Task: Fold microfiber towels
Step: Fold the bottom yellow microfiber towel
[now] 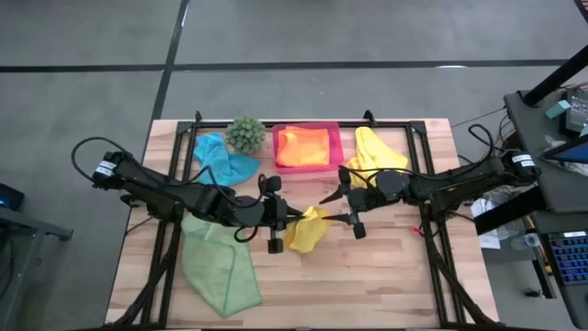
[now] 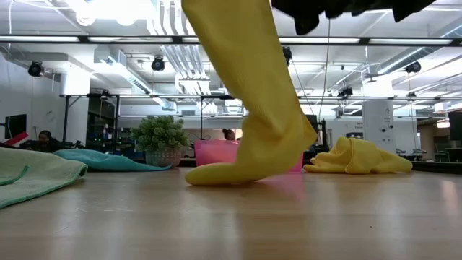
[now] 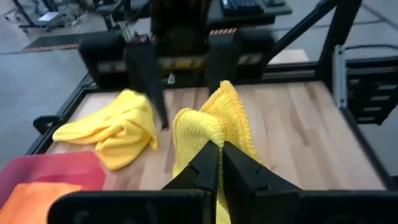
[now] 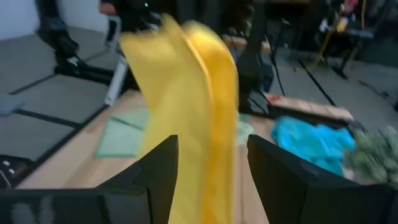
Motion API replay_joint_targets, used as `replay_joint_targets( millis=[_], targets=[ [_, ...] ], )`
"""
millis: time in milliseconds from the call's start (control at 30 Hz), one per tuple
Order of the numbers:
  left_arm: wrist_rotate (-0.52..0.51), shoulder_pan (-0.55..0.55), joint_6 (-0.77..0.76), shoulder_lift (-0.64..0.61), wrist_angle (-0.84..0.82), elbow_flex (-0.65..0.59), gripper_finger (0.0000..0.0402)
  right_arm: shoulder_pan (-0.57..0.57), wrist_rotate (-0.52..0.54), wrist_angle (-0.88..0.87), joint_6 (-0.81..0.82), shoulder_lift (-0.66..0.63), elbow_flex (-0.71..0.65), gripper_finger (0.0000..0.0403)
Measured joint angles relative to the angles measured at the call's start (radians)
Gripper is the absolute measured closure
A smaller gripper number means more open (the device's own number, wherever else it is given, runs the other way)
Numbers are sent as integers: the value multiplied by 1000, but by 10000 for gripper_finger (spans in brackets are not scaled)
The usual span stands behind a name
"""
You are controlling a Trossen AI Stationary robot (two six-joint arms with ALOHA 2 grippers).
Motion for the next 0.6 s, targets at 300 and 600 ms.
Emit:
replay_joint_targets(
  millis=[300,600],
  targets=[
    [-28,18,-1,39,4,0,402,49,90,148,-111,33,0,222],
    [-43,28,-19,44,5,0,402,49,110,189,-180,87,0,287]
  ],
)
